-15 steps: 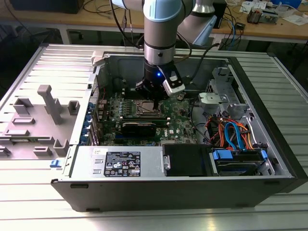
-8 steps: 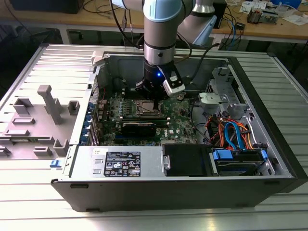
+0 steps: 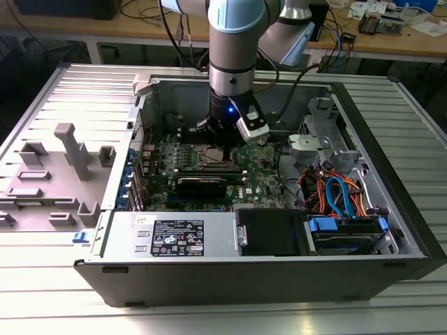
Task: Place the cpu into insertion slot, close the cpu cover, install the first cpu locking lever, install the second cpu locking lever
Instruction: 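Install the second cpu locking lever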
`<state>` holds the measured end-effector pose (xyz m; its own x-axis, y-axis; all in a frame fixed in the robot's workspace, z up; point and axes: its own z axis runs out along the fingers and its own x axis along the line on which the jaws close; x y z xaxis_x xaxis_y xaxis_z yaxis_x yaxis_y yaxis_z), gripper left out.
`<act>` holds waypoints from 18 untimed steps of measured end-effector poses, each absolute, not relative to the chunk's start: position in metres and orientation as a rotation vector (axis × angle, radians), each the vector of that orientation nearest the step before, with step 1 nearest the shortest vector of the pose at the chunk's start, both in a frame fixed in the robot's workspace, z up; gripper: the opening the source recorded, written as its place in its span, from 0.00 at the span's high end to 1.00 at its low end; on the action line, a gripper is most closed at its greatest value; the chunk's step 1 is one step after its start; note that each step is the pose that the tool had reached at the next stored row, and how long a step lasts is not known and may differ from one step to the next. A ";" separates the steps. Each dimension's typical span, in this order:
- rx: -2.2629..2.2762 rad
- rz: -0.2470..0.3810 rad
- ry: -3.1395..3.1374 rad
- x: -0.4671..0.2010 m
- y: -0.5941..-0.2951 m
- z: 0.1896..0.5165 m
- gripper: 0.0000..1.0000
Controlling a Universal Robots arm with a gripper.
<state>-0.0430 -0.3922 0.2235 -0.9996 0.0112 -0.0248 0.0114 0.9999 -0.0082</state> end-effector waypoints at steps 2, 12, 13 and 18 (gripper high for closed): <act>0.017 -0.013 3.117 -0.043 -0.392 0.227 0.89; 0.017 -0.013 3.118 -0.043 -0.411 0.229 0.89; 0.017 -0.013 3.118 -0.043 -0.412 0.229 0.89; 0.017 -0.013 3.118 -0.043 -0.412 0.229 0.89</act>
